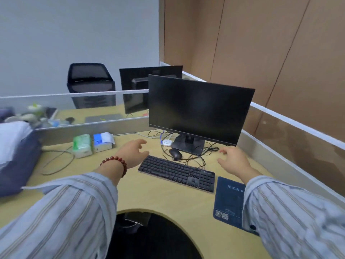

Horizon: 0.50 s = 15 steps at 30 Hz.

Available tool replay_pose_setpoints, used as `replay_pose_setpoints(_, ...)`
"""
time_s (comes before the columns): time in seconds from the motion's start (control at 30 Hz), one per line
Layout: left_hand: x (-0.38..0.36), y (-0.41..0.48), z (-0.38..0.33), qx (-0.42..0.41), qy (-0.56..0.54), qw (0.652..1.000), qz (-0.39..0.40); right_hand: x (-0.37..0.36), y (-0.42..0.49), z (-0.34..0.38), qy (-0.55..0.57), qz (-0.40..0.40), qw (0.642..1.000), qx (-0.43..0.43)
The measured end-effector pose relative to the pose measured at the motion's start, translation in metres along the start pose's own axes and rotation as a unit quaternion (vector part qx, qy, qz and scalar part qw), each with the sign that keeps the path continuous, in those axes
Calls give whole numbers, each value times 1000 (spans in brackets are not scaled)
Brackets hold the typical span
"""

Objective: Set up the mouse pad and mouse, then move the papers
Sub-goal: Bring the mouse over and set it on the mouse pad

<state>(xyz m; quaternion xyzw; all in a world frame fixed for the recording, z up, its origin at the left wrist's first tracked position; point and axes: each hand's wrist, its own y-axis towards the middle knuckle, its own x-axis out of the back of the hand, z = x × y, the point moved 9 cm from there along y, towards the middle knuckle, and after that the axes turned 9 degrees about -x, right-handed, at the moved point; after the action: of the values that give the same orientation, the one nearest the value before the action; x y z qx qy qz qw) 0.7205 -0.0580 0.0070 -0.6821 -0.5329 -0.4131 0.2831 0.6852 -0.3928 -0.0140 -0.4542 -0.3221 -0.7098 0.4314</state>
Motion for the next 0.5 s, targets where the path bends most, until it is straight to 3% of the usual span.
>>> replay_pose_setpoints(0.27, 91, -39, 119, 112, -91, 980, -138, -64, 5, 160, 55, 59, 992, 98)
replay_pose_setpoints(0.5, 120, -42, 222, 191, -157, 945, -216, -142, 34, 281, 82, 120, 974, 172)
